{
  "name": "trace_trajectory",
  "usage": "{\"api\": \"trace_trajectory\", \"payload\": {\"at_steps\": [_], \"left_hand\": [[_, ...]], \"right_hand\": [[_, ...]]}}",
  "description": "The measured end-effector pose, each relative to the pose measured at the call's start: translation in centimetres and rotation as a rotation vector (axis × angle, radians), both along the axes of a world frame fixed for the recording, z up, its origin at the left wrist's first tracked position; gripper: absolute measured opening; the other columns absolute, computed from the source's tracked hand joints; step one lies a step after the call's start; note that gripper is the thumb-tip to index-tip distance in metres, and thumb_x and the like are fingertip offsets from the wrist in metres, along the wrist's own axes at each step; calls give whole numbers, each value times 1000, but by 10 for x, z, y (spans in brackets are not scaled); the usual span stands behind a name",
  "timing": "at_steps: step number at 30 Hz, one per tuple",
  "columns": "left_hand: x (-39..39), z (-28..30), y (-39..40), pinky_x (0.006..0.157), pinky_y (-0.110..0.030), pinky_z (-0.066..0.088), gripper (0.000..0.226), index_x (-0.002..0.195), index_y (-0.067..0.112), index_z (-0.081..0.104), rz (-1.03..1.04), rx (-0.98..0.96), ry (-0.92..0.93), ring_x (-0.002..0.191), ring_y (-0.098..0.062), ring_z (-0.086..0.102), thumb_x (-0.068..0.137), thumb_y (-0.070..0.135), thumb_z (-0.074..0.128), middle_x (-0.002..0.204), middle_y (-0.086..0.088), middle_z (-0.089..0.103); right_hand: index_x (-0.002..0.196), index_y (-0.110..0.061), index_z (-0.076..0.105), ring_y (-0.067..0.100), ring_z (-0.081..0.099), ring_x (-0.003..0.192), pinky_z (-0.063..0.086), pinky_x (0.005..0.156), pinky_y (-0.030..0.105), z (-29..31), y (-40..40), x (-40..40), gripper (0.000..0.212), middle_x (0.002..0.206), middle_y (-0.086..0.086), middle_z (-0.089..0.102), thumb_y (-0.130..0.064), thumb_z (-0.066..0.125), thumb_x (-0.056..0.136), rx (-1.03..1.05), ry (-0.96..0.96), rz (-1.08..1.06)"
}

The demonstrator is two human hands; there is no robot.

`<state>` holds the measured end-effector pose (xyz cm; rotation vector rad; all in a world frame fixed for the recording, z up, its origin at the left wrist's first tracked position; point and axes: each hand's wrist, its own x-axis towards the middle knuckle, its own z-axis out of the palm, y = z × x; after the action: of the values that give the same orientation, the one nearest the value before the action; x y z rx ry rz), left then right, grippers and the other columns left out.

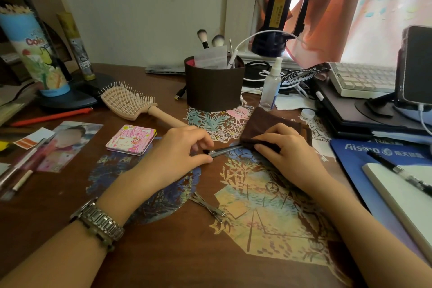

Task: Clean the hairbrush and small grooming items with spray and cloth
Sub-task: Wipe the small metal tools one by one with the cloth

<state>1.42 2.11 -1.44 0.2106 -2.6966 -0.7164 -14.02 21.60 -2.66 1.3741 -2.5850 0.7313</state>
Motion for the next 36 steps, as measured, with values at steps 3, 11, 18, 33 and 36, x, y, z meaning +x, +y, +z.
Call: {"api": "trace_trajectory", "payload": {"at_steps": [3,11,18,33,36], "left_hand": [[-1,-2,0,77,-26,53,17,95,24,68,3,18,14,82,-3,59,79,23,74,90,12,61],[-4,-5,0,70,-17,51,18,99,23,68,46,-9,32,77,-1,59,83,31,69,87,12,62],[-10,-8,2,70,-18,52,15,96,18,68,40,49,65,76,-5,60,83,22,71,81,10,62],[-19,-12,6,68,-16,53,13,89,16,68,40,165,99,73,-8,62,78,17,75,75,6,64],[-20,-13,5,69,-16,54,14,90,15,69,40,168,103,74,-6,62,78,17,76,76,6,65]], "right_hand": [[116,-33,64,10,47,100,45,80,31,0,0,0,27,106,-9,53,-37,55,91,-2,-1,-2],[112,-32,66,11,48,101,44,82,30,0,-1,2,25,105,-8,55,-35,58,90,-39,-21,-5],[117,-34,63,11,45,99,44,88,37,-2,-3,5,29,107,-9,52,-36,58,88,8,33,37],[116,-35,61,14,48,96,43,93,50,-6,-19,19,27,103,-7,52,-27,54,92,-45,45,81],[116,-34,62,15,47,94,46,87,44,-5,-22,23,26,101,-6,53,-26,53,92,-53,58,95]]}}
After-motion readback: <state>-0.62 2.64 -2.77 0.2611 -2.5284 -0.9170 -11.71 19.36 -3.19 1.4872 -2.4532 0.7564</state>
